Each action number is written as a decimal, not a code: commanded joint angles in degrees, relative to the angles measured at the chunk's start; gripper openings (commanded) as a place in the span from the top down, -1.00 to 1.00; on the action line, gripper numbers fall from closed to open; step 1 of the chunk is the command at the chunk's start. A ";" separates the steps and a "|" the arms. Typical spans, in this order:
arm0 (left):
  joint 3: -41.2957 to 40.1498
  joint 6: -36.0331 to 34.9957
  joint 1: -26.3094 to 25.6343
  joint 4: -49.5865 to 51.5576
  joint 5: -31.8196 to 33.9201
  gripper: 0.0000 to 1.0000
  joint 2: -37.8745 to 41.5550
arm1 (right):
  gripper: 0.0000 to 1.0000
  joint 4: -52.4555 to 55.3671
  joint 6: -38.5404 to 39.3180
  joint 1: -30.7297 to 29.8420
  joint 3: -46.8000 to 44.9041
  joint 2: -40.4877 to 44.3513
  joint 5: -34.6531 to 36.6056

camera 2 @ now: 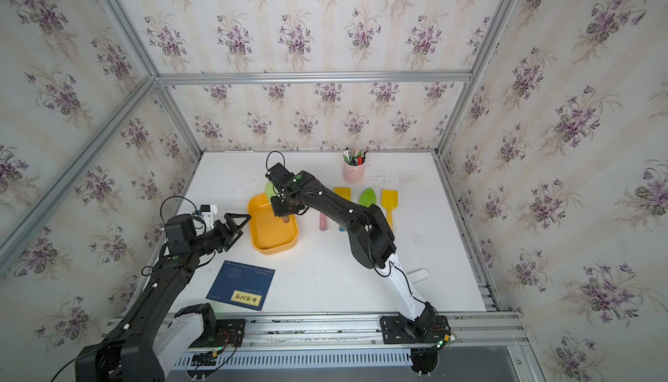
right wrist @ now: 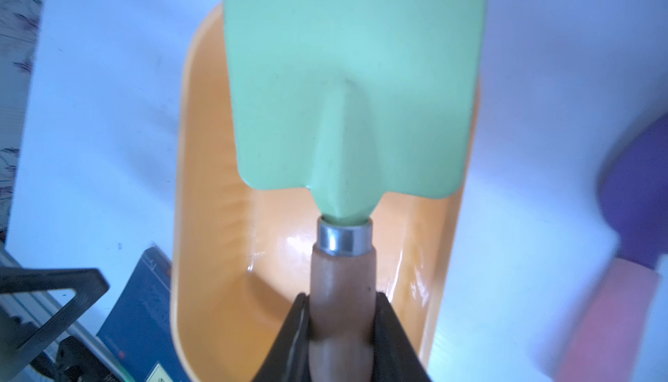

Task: Take the shovel out of the storage box
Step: Pick up the shovel from the storage box, then place the shovel at the center of the board.

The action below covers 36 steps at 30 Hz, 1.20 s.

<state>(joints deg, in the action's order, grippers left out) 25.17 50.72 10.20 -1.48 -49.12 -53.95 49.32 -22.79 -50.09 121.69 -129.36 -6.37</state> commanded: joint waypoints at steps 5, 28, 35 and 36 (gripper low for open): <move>7.60 7.44 -10.71 -6.51 6.52 -0.99 -1.03 | 0.84 0.08 2.95 4.70 -9.46 9.56 -0.01; 47.04 9.84 -50.61 -22.95 23.49 -0.98 -50.01 | 0.88 -5.21 13.92 39.44 -49.78 37.73 9.71; 52.53 9.75 -54.36 -23.75 24.50 -0.98 -58.54 | 0.88 -8.01 15.98 49.28 -52.43 37.30 8.53; 53.36 9.47 -54.88 -23.94 24.87 -0.98 -59.61 | 0.88 -7.82 16.40 50.41 -51.90 36.13 8.45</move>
<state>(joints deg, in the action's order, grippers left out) 77.12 61.28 -43.88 -23.29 -25.54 -111.74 43.86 -8.71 -1.41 69.47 -92.05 1.89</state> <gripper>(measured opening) 0.988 0.272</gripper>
